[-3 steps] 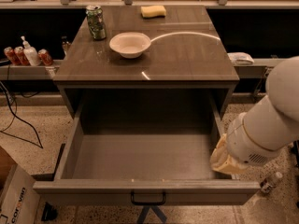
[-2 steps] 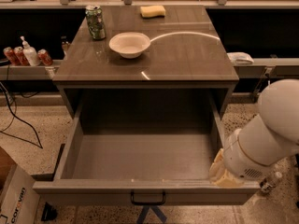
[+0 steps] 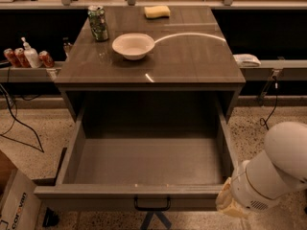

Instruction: Close top drawer

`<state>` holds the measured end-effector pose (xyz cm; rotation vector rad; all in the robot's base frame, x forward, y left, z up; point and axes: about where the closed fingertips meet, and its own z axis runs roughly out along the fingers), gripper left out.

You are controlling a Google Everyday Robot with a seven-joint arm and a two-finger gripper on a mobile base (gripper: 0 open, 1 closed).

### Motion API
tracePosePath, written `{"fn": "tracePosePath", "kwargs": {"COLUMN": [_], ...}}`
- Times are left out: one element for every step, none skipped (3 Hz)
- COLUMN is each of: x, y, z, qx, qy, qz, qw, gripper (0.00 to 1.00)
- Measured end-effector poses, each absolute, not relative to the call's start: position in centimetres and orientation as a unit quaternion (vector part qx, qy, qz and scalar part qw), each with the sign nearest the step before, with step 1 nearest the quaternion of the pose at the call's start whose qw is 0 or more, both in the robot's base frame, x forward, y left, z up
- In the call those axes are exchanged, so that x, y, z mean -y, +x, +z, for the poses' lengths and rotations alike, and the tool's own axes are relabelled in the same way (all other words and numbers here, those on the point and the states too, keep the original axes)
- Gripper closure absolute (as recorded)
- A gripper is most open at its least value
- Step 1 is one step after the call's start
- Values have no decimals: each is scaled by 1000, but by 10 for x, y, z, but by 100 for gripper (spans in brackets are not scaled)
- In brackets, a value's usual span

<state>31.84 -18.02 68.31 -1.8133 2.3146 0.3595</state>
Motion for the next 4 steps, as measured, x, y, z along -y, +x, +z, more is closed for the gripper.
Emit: {"fn": "tracePosePath", "kwargs": {"x": [190, 193, 200, 201], "y": [326, 333, 376, 375], "z": [654, 648, 644, 644], "qx": [-793, -795, -797, -797], "qy": [-587, -583, -575, -575], "qz": [128, 127, 122, 122], "qw": [105, 111, 136, 136], "gripper": [100, 100, 100, 100]}}
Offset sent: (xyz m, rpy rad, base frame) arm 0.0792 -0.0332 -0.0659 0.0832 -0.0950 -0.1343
